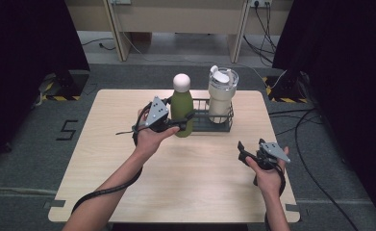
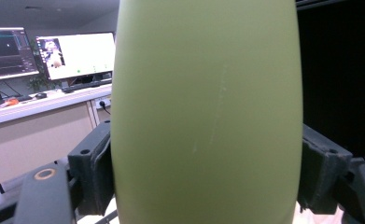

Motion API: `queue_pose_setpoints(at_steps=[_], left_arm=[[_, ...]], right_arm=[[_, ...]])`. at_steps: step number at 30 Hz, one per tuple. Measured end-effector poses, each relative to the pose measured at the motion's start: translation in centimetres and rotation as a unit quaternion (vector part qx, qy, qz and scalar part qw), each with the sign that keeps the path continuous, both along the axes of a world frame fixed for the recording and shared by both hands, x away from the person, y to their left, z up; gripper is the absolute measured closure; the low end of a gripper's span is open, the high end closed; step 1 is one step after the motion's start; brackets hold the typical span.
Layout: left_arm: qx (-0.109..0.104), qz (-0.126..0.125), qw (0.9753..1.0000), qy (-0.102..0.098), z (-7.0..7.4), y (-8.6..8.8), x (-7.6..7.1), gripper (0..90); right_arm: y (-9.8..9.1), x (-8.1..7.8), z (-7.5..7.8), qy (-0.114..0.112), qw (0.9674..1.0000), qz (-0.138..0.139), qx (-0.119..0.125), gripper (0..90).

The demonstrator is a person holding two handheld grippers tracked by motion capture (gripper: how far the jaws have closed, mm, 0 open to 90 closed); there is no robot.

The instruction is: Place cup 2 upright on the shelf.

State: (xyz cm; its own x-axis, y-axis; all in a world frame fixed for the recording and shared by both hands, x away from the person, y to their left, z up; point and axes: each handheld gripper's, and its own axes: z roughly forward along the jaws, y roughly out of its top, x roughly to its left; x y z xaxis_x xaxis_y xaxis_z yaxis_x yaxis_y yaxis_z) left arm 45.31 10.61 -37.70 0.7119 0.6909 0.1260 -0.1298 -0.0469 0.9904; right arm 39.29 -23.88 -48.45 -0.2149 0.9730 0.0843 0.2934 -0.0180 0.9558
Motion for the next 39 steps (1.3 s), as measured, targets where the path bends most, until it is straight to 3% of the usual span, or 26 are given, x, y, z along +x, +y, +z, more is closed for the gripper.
queue_pose_setpoints(at_steps=[14, 39], left_arm=[[-0.014, 0.015, 0.9998, -0.003, 0.7, -0.7, 1.4, 21.2], [-0.019, 0.037, 0.9991, -0.002, 1.6, -1.6, 4.9, 21.2]], right_arm=[[0.1, 0.1, -0.1, 0.003, 1.0, 0.001, 0.001, 14.4], [-0.1, 0.1, -0.1, 0.003, 1.0, -0.001, 0.007, 14.5]])
